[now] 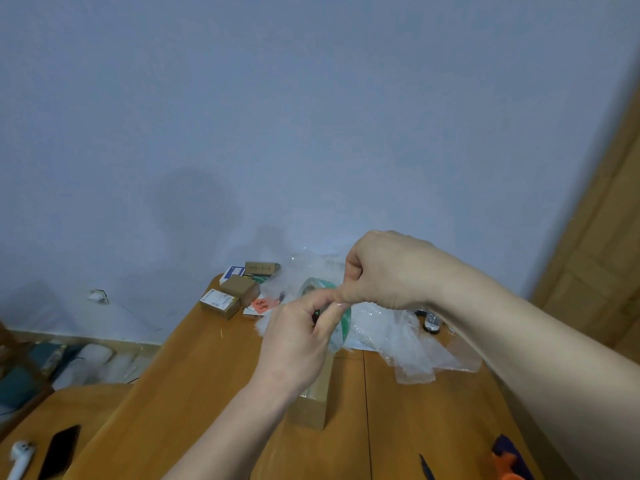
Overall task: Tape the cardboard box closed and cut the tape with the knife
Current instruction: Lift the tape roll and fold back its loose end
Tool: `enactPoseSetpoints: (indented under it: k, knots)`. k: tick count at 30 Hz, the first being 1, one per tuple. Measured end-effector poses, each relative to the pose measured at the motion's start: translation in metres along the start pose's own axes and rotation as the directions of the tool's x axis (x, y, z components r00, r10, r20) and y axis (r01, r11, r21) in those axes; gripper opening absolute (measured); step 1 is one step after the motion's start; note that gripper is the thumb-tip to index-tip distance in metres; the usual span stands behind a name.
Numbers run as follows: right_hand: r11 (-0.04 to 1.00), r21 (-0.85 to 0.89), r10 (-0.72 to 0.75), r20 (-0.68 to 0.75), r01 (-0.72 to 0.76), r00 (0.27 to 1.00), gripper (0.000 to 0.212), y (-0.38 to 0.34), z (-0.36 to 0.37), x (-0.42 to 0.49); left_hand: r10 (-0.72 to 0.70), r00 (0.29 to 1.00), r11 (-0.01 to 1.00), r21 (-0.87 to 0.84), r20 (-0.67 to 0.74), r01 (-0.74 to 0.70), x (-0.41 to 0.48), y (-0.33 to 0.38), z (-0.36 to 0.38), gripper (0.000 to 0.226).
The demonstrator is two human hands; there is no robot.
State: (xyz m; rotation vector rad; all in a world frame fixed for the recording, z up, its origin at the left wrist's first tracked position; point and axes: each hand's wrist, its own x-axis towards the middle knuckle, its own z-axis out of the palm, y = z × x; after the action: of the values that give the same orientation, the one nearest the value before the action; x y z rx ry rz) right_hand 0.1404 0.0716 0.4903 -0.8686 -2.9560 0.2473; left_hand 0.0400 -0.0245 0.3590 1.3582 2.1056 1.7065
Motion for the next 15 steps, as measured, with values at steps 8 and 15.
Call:
enactPoseSetpoints:
  k: [8,15]
  knots:
    - [0.998,-0.054,-0.039,-0.030,0.038,0.999,0.027,-0.0057,0.0014,0.0029,0.015,0.998,1.000,0.027,-0.053,-0.014,0.0015,-0.0033,-0.0015,0.022]
    - [0.994,-0.083,-0.077,-0.060,0.072,0.995,0.021,-0.0070,0.0013,0.0021,0.059,0.994,0.996,0.073,-0.088,-0.053,0.0011,-0.0034,-0.0033,0.019]
